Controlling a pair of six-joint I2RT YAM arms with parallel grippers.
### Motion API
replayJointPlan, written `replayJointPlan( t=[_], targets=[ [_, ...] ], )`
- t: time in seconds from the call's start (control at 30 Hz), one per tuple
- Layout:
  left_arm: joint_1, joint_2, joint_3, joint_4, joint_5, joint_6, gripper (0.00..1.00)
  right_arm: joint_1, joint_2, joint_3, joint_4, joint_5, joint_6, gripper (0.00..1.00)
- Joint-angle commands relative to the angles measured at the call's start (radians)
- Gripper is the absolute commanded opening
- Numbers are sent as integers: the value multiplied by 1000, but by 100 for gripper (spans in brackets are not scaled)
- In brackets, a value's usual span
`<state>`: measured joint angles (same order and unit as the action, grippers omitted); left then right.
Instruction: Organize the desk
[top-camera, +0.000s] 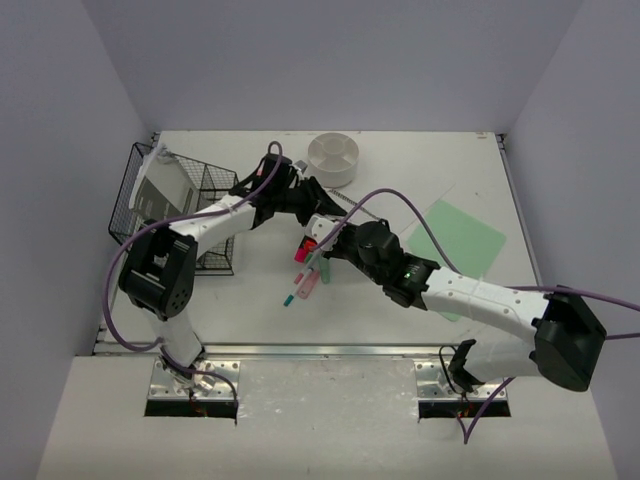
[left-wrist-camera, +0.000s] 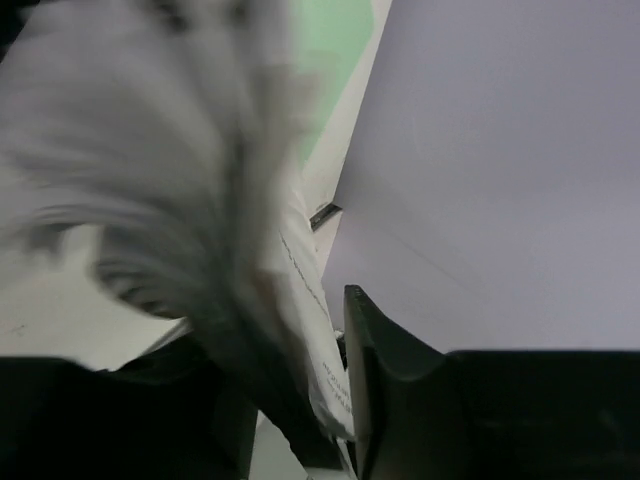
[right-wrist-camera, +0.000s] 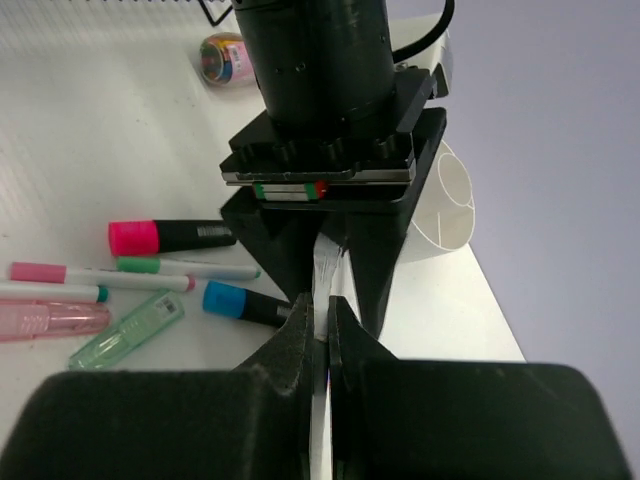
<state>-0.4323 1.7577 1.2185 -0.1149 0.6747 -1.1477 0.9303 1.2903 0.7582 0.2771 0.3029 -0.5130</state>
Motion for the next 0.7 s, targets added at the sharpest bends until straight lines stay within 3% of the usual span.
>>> replayJointPlan(
  t=[0.0, 0.07, 0.23, 0.33, 0.43, 0.5, 0.67],
  targets=[
    [-2, -6, 47, 86, 20, -17, 15, 18, -50, 17, 10, -30, 50, 0],
    [-2, -16, 54, 85, 8, 11, 1, 21, -60, 7, -18, -44, 61, 0],
    [-2, -68, 84, 40, -51, 137, 0, 22, -84, 26, -83, -70, 96, 4],
    [-1, -126, 138, -21, -115, 283, 0, 22, -107, 58, -149, -104, 132, 52],
    [1, -188, 207, -80, -174, 437, 0, 20, -148, 92, -198, -122, 174, 88],
    [12, -272, 241, -140, -232, 542, 0, 19, -186, 117, -230, -148, 196, 95],
    [101, -444, 286, -227, -210, 769, 0, 18, -285, 156, -297, -133, 238, 97]
  ],
)
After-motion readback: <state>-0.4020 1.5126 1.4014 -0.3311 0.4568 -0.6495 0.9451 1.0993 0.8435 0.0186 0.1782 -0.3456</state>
